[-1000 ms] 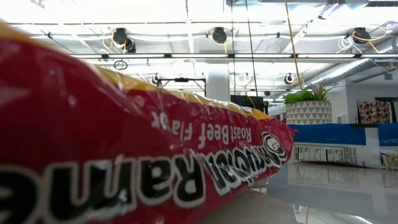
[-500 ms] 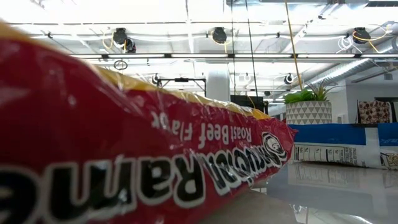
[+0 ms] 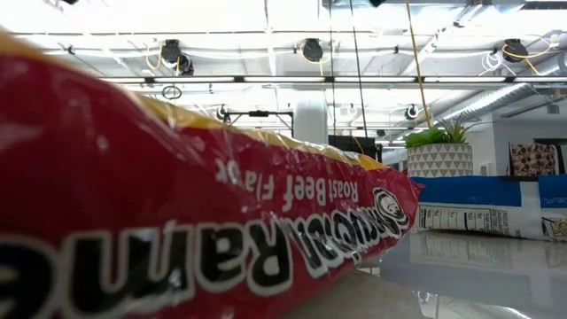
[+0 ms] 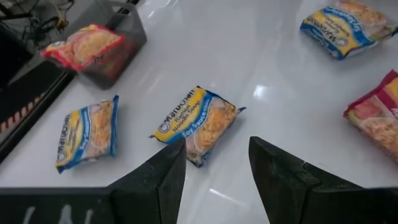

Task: Sort Maruchan noodles
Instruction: Put the red noodle pack into the white bin

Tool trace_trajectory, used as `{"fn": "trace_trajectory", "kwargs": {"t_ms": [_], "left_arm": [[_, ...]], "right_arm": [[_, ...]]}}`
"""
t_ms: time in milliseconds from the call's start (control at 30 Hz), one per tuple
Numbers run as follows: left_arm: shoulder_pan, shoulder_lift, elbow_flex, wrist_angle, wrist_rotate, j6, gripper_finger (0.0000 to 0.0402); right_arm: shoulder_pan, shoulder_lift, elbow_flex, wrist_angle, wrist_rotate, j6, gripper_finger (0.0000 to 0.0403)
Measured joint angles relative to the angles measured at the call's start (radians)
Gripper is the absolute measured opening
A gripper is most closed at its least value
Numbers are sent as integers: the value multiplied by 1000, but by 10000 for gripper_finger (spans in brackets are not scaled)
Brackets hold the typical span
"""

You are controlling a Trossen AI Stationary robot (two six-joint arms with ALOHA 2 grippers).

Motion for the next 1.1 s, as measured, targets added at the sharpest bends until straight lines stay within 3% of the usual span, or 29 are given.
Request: {"fn": "trace_trajectory", "kwargs": {"t_ms": [200, 433, 533, 700, 833, 967, 1100], "left_arm": [[43, 0, -9, 108, 16, 134, 182], [79, 0, -9, 254, 18, 277, 182], [91, 0, -9, 297, 18, 319, 182], [98, 0, -9, 319, 28, 357, 182], [98, 0, -9, 319, 28, 373, 182], [98, 0, -9, 319, 28, 376, 182], [98, 0, -9, 319, 28, 371, 182]], "right_arm": [[-38, 0, 0, 88, -1, 26, 82], [-57, 67, 0, 113, -77, 115, 166], [-72, 112, 1, 137, -152, 155, 201], [-113, 180, 0, 143, -365, 208, 239], [-106, 212, 0, 189, -469, 112, 249], [-65, 227, 1, 250, -473, -46, 248], [-40, 226, 1, 214, -473, -58, 242]]}}
